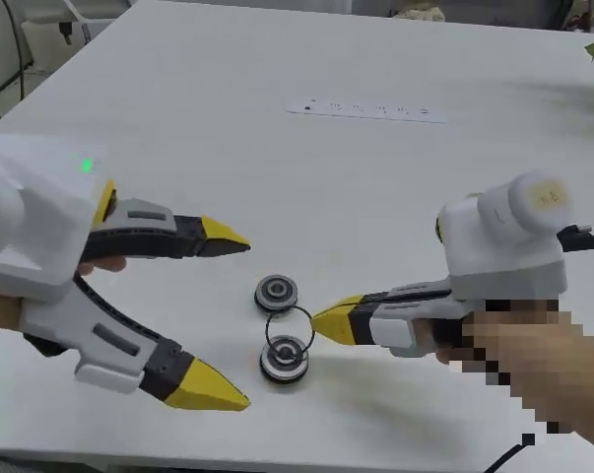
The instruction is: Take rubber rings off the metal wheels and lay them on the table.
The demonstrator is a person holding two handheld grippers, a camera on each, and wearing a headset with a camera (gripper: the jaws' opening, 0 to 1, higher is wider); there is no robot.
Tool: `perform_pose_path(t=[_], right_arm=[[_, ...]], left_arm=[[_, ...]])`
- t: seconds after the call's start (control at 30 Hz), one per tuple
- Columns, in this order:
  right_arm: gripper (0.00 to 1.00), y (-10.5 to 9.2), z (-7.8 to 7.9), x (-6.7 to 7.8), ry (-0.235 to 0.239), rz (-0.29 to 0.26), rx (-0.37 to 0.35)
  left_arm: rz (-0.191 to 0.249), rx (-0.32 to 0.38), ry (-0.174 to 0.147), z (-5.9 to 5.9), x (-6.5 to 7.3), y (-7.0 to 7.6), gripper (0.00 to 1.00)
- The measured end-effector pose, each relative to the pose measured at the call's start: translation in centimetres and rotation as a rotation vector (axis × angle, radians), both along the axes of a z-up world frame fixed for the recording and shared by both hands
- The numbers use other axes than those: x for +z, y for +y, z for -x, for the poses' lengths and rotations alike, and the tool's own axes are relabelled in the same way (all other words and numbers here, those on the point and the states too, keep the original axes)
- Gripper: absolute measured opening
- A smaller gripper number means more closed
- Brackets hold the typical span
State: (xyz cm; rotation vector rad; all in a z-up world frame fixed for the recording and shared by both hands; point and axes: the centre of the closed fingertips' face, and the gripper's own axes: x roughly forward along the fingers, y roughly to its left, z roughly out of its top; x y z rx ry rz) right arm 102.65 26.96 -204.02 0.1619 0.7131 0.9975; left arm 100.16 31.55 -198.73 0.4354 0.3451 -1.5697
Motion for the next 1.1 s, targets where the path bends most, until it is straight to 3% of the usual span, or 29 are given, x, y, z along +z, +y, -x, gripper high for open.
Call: perform_pose_path(t=[0.1,0.3,0.43,0.77,1.1], right_arm=[[0.0,0.0,-0.1,0.4,-0.005,-0.006,-0.007],[0.0,0.2,-0.1,0.7,-0.017,-0.006,0.003],[0.0,0.5,0.0,1.1,-0.025,-0.001,0.014],[0.0,2.3,0.5,2.1,-0.066,0.028,0.092],[0.0,4.0,1.1,1.9,-0.091,0.076,0.188]], left_arm=[[0.005,0.046,-0.023,-0.5,0.4,1.0,0.87],[0.006,0.101,-0.005,-0.5,0.6,3.1,0.95],[0.017,0.174,0.007,-0.6,0.8,4.5,0.99],[0.034,0.289,0.01,-0.1,0.6,7.7,0.99],[0.035,0.373,0.049,0.7,-0.9,9.3,0.99]])
